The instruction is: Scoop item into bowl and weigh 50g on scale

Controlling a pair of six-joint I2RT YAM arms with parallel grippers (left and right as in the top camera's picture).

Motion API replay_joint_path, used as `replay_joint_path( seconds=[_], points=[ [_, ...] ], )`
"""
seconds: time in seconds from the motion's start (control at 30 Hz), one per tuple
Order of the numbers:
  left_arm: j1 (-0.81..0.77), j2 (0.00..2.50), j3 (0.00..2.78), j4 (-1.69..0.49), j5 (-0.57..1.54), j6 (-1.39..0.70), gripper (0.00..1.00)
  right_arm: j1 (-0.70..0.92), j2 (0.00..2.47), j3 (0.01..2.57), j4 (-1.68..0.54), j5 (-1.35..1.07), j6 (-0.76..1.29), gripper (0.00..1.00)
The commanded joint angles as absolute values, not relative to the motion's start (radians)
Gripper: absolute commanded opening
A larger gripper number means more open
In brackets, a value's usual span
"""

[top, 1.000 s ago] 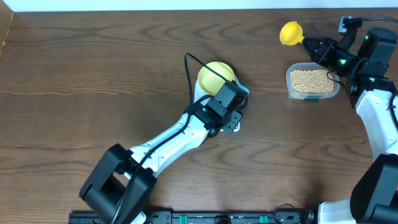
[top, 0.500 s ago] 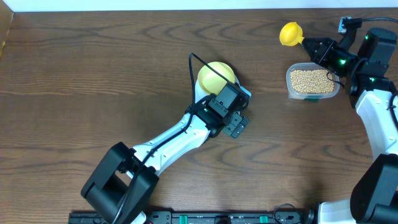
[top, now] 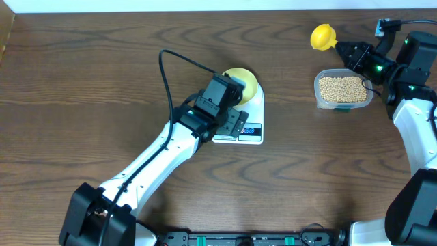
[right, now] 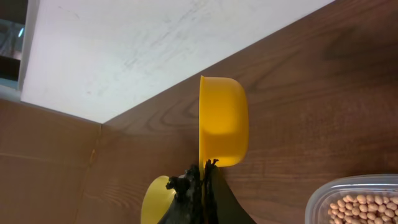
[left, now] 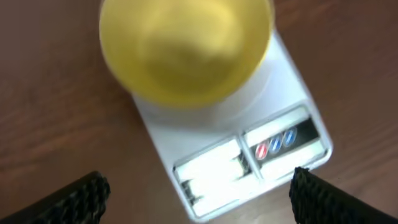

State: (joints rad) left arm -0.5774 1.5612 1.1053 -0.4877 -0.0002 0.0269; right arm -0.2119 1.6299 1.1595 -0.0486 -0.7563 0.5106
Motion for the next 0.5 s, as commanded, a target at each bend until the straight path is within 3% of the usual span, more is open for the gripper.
replay_joint_path(
  seconds=[0.0, 0.13, 0.47],
  points=[
    [-0.575, 1.546, 1.103, -0.532, -0.008, 0.040, 0.95, -0.215, 1.636, 1.167, -0.049, -0.770, 0.492, 0.01],
    [-0.575, 1.510, 1.103, -0.604, -0.001, 0.188, 0.95, -0.215, 1.636, 1.167, -0.049, -0.770, 0.492, 0.01],
    [-0.462, 1.356, 1.008, -0.600, 0.074, 0.227, 0.95, -0.215, 1.636, 1.167, -0.053, -0.770, 0.492, 0.01]
  ],
)
